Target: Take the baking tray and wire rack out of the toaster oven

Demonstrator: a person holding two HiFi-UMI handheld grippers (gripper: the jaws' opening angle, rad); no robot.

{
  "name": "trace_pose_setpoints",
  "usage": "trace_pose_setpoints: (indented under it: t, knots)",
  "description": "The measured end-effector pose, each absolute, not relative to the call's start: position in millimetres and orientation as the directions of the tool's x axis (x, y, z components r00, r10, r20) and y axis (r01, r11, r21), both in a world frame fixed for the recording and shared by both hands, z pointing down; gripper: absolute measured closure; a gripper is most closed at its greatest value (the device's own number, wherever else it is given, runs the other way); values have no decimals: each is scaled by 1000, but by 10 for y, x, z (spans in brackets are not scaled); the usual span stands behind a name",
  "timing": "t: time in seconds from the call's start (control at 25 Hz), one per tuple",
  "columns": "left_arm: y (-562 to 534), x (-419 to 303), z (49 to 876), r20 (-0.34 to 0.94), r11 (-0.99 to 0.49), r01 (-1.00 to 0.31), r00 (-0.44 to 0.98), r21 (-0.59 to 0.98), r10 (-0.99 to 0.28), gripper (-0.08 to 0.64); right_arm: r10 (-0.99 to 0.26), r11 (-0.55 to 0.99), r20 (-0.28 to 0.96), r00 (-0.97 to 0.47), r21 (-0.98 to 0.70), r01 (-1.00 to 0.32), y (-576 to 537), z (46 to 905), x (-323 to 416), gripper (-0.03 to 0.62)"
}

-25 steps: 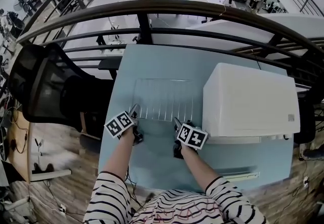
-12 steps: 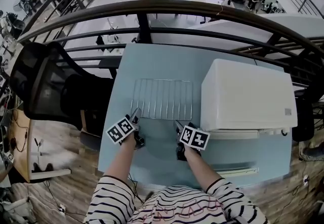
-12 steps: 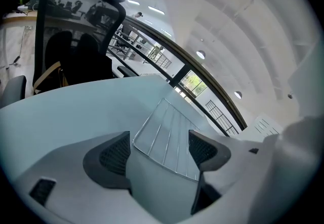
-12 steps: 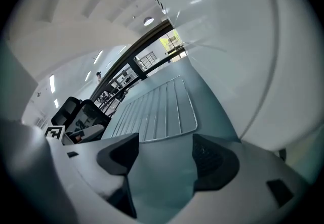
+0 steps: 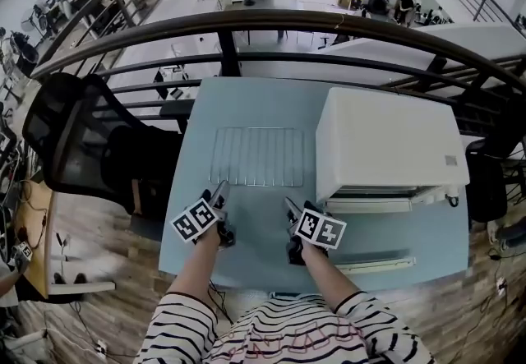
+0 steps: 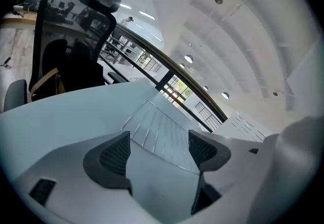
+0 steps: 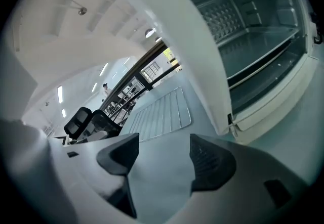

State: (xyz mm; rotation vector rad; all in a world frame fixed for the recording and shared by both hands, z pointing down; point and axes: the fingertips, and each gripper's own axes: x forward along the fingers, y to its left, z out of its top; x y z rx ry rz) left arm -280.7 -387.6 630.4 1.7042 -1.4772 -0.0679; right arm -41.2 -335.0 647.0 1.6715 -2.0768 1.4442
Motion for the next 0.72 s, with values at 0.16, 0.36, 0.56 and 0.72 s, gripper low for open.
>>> trace_pose_setpoints:
  t: [0.16,0.36,0.56,0.72]
  knots:
    - [-3587,-2454,6099,416,-27,-793,349,609,-840,221,-758,-60,539,-368,-619,-783,-3037,6234,-77,275]
    - [-3204,-1955,5897,361,-134,-782,424,609,-831,221,-825,-70,474,-307,-626,-777,-2551,6023,463,275]
    - [-2746,-1575,5687,297,-233,-741,507,630,-809,221,-882,-85,406,-238,-635,-768,-1971,5851,851,276]
    - [-2301,-1145,5499,258,-328,-691,600,644,-757,221,-910,-145,380,-167,-668,-730,-1440,5739,1133,276]
